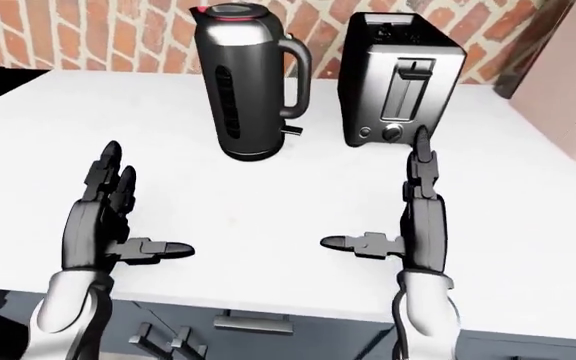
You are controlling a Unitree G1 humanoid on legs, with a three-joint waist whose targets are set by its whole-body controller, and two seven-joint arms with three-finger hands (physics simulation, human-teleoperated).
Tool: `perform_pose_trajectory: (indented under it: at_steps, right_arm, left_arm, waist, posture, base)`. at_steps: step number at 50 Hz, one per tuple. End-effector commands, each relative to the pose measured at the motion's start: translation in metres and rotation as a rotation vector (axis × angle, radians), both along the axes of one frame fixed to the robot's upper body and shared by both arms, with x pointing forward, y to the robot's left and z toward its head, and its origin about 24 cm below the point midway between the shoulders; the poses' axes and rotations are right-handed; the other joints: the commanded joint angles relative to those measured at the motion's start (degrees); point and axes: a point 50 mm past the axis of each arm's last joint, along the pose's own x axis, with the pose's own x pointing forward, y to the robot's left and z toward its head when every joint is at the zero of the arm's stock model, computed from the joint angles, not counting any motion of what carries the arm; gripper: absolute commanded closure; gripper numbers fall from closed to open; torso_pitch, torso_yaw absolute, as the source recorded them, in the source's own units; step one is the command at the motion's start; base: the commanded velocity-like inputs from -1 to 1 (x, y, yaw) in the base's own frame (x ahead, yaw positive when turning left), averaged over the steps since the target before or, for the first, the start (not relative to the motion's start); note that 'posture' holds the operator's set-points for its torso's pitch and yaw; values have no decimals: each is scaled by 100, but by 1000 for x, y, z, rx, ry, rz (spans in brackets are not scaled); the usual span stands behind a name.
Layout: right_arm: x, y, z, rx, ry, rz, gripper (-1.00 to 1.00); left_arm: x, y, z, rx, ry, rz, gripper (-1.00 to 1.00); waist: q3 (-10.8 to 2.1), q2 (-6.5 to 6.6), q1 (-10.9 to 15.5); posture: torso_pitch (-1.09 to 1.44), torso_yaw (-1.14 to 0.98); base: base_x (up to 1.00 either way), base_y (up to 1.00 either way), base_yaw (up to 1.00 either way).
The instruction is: Press down the lever to turn on the electric kettle.
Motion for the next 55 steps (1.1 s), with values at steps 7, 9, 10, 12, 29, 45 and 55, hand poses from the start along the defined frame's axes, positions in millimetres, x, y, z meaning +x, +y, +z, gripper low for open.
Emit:
perform_pose_trajectory:
  at_steps: [7,9,10,12,29,45,55]
  right_arm:
    - [2,7,6,7,-39,37,-100]
    - [2,7,6,11,-38,41,-100]
    - [2,7,7,13,-39,42,-100]
    - [2,7,6,19,-35,44,-100]
    - [-1,9,32,-153,28,4,-100]
    - [-5,26,66,-252,63,115,-100]
    - [5,35,87,-397,152,145,-100]
  left_arm:
    - [-2,-2,17,10,-76,-4,-100]
    - [-1,-2,18,10,-76,-5,-100]
    - [-2,-2,18,10,-76,-4,-100]
    - [-2,-2,18,10,-76,-5,-100]
    - [-1,-1,16,9,-80,-2,-100]
    - [-1,1,19,7,-86,0,-100]
    - [0,4,23,5,-93,10,-100]
  waist:
    - [-157,-65,80]
    - [-167,-64,95]
    - [-165,-64,101]
    - [-162,-69,109]
    - [-162,-53,148]
    - [-183,-32,141]
    - [-162,-11,130]
  posture:
    - [0,0]
    - [0,0]
    - [0,0]
    - [0,0]
    - [0,0]
    - [0,0]
    - [0,0]
  base:
    - [0,0,0]
    - [0,0,0]
    - [0,0,0]
    - [0,0,0]
    - [0,0,0]
    - [0,0,0]
    - [0,0,0]
